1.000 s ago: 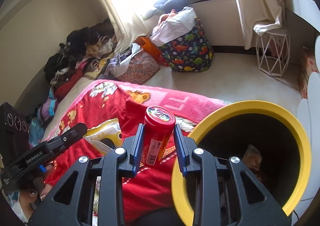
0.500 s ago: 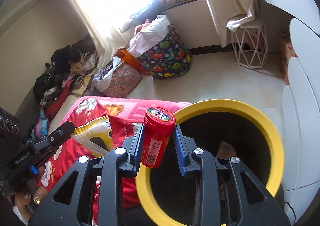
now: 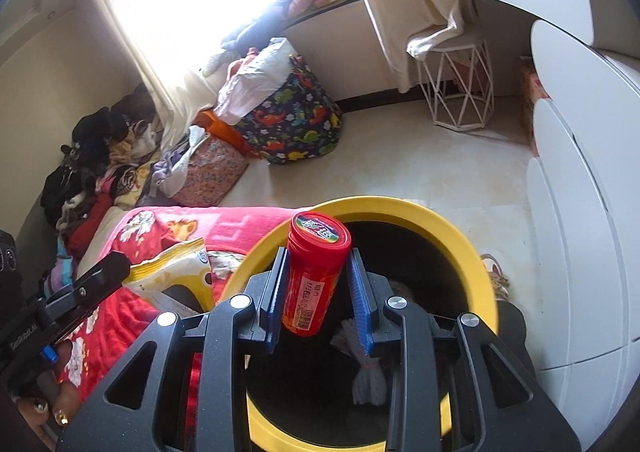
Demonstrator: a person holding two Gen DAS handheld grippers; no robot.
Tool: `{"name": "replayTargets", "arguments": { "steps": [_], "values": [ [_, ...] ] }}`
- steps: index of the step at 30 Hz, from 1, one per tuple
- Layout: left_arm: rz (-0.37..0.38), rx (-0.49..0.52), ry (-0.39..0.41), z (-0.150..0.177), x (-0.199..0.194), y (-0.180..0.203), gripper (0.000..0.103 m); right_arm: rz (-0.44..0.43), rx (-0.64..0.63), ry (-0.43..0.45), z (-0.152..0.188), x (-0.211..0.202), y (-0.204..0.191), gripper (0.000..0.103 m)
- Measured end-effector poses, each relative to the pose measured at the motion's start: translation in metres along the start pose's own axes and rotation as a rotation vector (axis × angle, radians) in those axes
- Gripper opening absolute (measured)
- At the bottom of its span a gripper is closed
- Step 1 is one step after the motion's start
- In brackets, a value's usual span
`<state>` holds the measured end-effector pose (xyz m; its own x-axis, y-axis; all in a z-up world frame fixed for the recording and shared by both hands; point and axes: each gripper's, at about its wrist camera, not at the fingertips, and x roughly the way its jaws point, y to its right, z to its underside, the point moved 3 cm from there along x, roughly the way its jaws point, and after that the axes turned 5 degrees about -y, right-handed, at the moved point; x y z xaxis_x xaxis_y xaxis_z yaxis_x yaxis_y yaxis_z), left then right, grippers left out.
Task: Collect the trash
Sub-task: 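Carry the red tube and yellow wrapper over the yellow bin with both tools, then open both tools to drop the tube and wrapper into the bin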
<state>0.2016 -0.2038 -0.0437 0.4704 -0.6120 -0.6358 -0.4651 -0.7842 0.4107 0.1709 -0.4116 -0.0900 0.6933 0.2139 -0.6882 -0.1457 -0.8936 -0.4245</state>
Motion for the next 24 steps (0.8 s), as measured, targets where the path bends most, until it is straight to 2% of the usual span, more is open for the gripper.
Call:
{"name": "replayTargets", "arguments": {
  "steps": [10, 12, 14, 16, 18, 20, 23, 24],
  "values": [
    [0.014, 0.025, -0.063, 0.015, 0.026, 0.017, 0.002, 0.021, 0.045, -0.043, 0.009, 0.002, 0.028, 0.030],
    [0.012, 0.019, -0.075, 0.017, 0.030, 0.015, 0.006, 0.017, 0.049, -0.057, 0.009, 0.004, 0.029, 0.033],
    [0.005, 0.008, -0.084, 0.020, 0.031, 0.012, 0.027, 0.026, 0.053, -0.062, 0.012, 0.005, 0.031, 0.038],
    [-0.001, -0.002, -0.090, 0.022, 0.032, 0.010, 0.040, 0.029, 0.056, -0.067, 0.015, 0.004, 0.031, 0.042],
    [-0.021, -0.015, -0.092, 0.026, 0.030, 0.005, 0.049, 0.030, 0.057, -0.066, 0.017, 0.003, 0.031, 0.046],
    [-0.044, -0.029, -0.091, 0.027, 0.027, 0.000, 0.064, 0.026, 0.048, -0.064, 0.018, 0.002, 0.030, 0.051],
    [-0.076, -0.032, -0.080, 0.031, 0.017, -0.007, 0.080, 0.025, 0.015, -0.054, 0.023, -0.004, 0.023, 0.059],
    [-0.087, -0.032, -0.076, 0.032, 0.014, -0.008, 0.082, 0.026, 0.004, -0.050, 0.025, -0.006, 0.020, 0.060]
  ]
}}
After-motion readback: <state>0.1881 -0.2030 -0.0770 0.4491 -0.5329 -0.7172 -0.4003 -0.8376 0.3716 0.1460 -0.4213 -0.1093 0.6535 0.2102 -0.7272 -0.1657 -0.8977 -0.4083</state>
